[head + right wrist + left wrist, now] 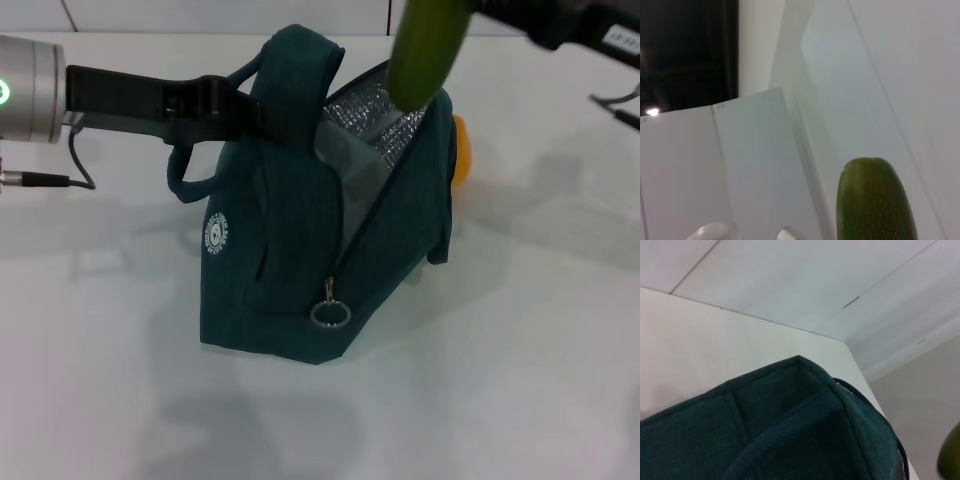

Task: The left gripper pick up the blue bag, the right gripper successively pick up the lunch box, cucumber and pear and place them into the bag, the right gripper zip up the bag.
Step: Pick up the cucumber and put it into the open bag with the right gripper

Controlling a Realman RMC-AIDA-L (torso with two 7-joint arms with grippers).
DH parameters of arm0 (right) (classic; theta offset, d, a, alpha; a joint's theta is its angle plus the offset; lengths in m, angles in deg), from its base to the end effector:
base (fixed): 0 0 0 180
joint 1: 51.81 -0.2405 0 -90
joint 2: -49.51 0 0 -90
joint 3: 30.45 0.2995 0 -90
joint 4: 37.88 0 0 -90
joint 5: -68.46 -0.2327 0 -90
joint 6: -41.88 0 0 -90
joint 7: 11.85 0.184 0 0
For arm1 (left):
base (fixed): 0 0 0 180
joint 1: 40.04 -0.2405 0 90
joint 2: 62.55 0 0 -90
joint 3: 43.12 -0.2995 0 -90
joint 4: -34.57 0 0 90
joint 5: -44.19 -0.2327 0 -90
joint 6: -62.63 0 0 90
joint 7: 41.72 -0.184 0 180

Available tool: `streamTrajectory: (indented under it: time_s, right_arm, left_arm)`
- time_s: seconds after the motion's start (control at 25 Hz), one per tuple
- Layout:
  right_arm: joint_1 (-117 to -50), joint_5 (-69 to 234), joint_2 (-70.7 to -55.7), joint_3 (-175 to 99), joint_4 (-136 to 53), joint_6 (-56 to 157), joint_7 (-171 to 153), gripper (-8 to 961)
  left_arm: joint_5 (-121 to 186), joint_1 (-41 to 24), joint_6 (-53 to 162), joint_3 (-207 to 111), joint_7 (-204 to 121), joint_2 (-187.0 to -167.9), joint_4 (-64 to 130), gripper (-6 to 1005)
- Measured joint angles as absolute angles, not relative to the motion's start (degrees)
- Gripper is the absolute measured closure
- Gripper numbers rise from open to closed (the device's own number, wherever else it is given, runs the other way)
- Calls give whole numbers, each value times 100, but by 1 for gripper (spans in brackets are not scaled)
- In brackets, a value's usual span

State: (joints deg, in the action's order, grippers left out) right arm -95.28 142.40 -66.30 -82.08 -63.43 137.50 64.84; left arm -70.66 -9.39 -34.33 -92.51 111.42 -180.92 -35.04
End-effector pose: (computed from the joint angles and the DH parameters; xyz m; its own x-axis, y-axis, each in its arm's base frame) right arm 0.1417 0.4343 -0.0116 0.4543 -0.1192 -0.8829 -0.2622 -0.9650 -0.0046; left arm -0.2096 0.4000 0.0161 0.3258 0.8694 0.3716 0.9021 -0.4035 0.1532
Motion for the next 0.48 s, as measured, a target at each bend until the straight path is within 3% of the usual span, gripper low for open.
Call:
streamTrajectory:
  time_s: [0.48]
  right_arm:
    - [-9805, 13897, -6669, -9408, -5696, 13567, 5885, 289]
  left_arm:
    - [-7113, -981, -3430, -9235, 11024, -18138, -3423, 929]
